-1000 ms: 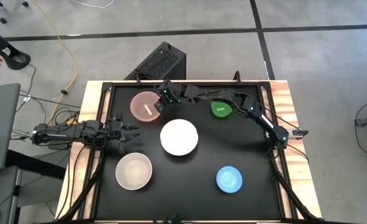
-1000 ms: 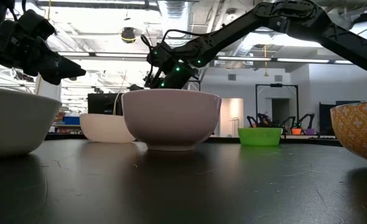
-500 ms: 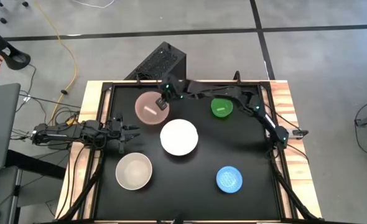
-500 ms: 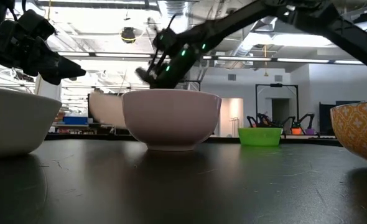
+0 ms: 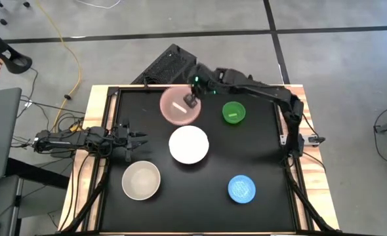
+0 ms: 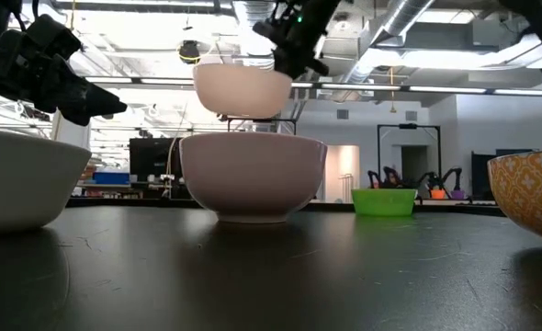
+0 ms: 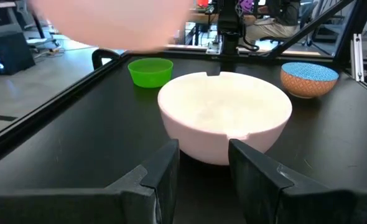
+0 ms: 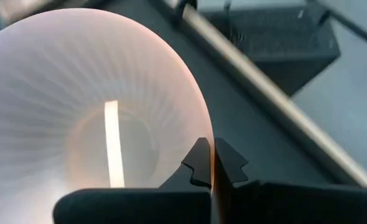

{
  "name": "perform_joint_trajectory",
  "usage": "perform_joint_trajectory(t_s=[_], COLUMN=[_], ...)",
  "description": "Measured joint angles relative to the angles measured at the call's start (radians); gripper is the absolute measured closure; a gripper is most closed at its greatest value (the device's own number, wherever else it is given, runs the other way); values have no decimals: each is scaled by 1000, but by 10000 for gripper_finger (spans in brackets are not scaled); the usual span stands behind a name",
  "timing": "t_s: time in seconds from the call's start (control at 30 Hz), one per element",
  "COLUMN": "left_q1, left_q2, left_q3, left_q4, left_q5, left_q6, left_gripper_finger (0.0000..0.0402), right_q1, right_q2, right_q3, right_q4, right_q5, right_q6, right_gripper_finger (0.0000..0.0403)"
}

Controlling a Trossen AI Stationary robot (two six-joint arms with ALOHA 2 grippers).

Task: Nest bowls inside each other
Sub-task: Stack the pink bowl on the white bowl

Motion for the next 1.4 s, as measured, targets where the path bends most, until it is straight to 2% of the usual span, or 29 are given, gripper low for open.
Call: perform_joint_trajectory(t_s=[0.17, 0.27, 0.4, 0.6, 0.7, 0.83, 1.4], left_q1=[0, 0, 0, 0, 0, 0, 0], left_q2=[0, 0, 0, 0, 0, 0, 0], left_q3=[0, 0, 0, 0, 0, 0, 0], left_q4=[0, 0, 0, 0, 0, 0, 0], left_q5=[0, 0, 0, 0, -1, -1, -1], left_q6=[0, 0, 0, 0, 0, 0, 0], left_gripper_finger=[274, 274, 274, 274, 274, 274, 274], right_q1=[167, 211, 237, 256, 258, 258, 281], right_q2=[9, -14, -114, -217, -243, -247, -173], right_q3=[-11, -89, -258, -586, -683, -724, -723], right_q4=[-74, -37, 49, 316, 416, 427, 433], right_q5=[52, 68, 133, 123, 123, 126, 153], right_q6=[66, 129, 237, 404, 458, 504, 552], right_gripper_finger=[397, 397, 397, 397, 397, 397, 397])
